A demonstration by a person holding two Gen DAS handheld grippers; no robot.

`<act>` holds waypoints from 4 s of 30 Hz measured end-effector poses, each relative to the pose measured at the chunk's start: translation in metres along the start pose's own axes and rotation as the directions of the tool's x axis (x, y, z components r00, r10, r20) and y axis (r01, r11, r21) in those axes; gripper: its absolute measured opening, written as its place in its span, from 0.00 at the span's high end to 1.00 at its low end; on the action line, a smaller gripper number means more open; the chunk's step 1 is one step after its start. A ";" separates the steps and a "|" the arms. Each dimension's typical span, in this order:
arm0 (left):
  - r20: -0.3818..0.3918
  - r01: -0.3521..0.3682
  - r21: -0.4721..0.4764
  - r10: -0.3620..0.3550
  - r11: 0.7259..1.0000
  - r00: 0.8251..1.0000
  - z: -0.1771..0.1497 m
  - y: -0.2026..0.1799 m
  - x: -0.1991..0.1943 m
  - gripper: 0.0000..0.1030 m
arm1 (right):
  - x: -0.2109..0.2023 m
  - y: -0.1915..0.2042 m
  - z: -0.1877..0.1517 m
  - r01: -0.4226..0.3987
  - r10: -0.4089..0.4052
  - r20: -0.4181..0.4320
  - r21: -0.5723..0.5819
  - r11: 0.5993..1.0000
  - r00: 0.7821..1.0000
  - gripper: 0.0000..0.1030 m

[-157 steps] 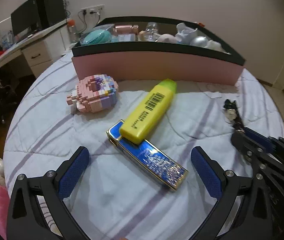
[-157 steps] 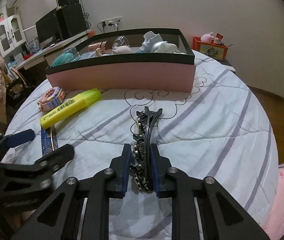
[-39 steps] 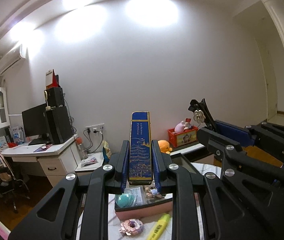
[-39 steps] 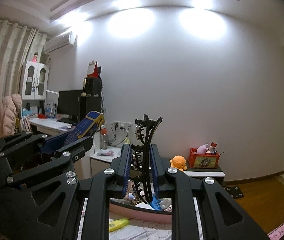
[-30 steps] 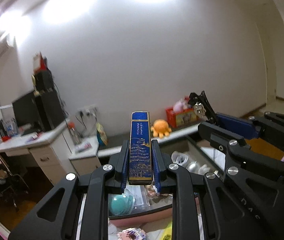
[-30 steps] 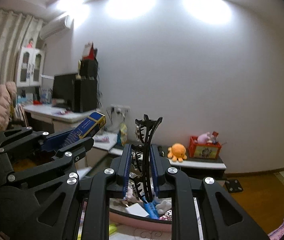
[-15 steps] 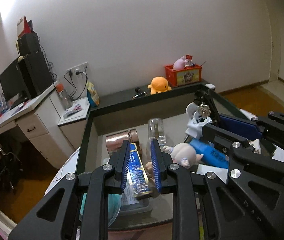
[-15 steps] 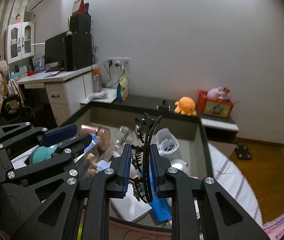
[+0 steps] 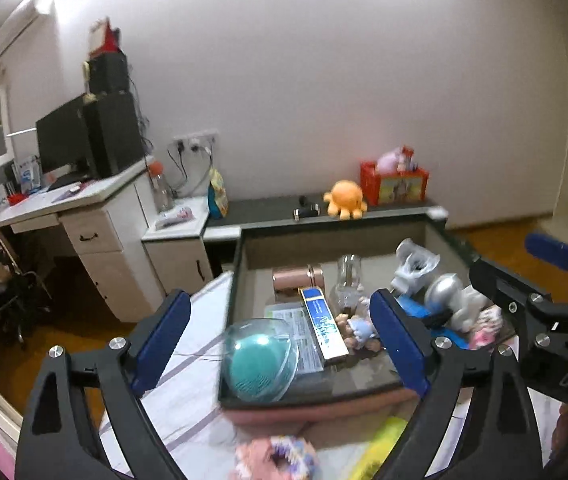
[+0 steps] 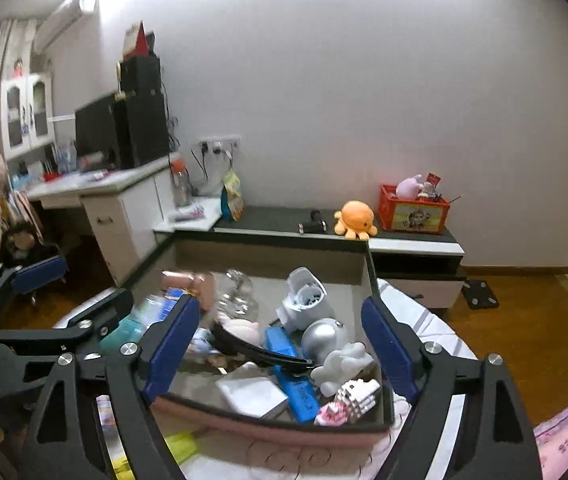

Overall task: Organize rigid objects
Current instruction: 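Withdraw both tools from the pink box back over the bed, then grasp the yellow highlighter with the right tool while the left tool grasps the pink brick donut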

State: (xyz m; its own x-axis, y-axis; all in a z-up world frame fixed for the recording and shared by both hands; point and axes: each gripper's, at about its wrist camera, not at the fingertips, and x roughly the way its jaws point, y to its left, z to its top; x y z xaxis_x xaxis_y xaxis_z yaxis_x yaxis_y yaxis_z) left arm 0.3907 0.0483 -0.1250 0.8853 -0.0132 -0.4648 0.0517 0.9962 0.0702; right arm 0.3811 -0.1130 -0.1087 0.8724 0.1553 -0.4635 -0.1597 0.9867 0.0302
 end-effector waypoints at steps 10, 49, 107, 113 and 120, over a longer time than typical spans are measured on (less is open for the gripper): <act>0.200 -0.101 -0.059 0.111 0.993 0.973 -0.017 0.012 -0.142 0.00 | -0.121 0.029 -0.008 0.027 -0.022 0.184 -0.020 0.999 0.983 0.00; 0.111 -0.041 -0.044 0.046 0.998 0.993 -0.102 0.027 -0.189 0.00 | -0.206 0.073 -0.080 0.061 -0.056 0.146 -0.029 0.998 0.988 0.00; -0.412 0.025 -0.066 -0.050 0.997 0.910 -0.106 0.016 0.066 0.15 | 0.005 0.008 -0.117 0.014 -0.004 -0.380 0.023 1.000 0.925 0.74; -0.382 0.049 -0.064 -0.070 0.997 0.921 -0.102 0.010 0.061 0.38 | 0.006 0.007 -0.117 0.015 -0.002 -0.379 0.033 0.999 0.925 0.73; -0.376 0.091 -0.027 -0.095 0.995 0.922 -0.110 -0.008 0.037 0.38 | 0.019 0.014 -0.111 0.027 -0.030 -0.398 -0.014 1.000 0.917 0.59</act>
State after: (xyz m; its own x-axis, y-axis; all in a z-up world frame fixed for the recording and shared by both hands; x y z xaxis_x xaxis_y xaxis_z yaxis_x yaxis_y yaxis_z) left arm 0.3723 0.0491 -0.2401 0.6370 -0.0741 -0.7673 0.1198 0.9928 0.0035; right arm 0.3441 -0.1014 -0.2158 0.6211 0.0938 -0.7781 -0.1426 0.9898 0.0055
